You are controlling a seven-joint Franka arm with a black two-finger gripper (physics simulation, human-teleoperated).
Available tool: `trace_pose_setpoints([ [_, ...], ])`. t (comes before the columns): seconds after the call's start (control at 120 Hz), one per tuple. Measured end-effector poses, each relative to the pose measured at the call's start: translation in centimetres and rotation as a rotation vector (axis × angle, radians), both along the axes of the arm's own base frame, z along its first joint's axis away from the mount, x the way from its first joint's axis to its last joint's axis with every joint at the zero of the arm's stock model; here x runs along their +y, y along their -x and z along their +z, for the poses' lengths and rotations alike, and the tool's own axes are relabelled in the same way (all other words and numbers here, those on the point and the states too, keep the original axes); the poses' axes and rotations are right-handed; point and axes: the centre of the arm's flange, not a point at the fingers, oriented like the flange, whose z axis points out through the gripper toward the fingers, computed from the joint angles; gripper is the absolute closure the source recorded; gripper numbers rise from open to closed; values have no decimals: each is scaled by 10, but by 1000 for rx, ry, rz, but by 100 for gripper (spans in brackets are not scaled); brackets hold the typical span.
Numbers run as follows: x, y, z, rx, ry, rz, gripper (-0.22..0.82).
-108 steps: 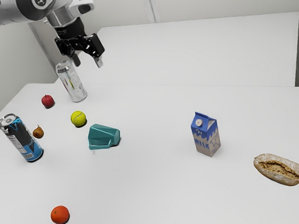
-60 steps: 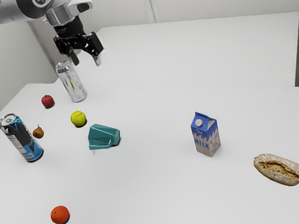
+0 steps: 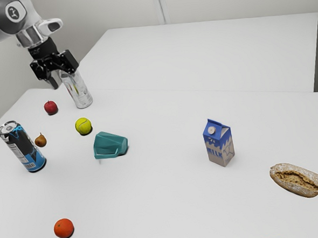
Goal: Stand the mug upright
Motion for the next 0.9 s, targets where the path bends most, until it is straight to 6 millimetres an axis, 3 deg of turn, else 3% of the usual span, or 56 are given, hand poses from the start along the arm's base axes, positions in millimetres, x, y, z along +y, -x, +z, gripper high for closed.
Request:
trace_pose_setpoints([
  [0.292, 22, 5, -77, 11, 96, -22, 3],
  [0.758, 47, 11, -167, -42, 195, -24, 3],
  [0.9, 50, 7, -185, -75, 226, -28, 3],
])
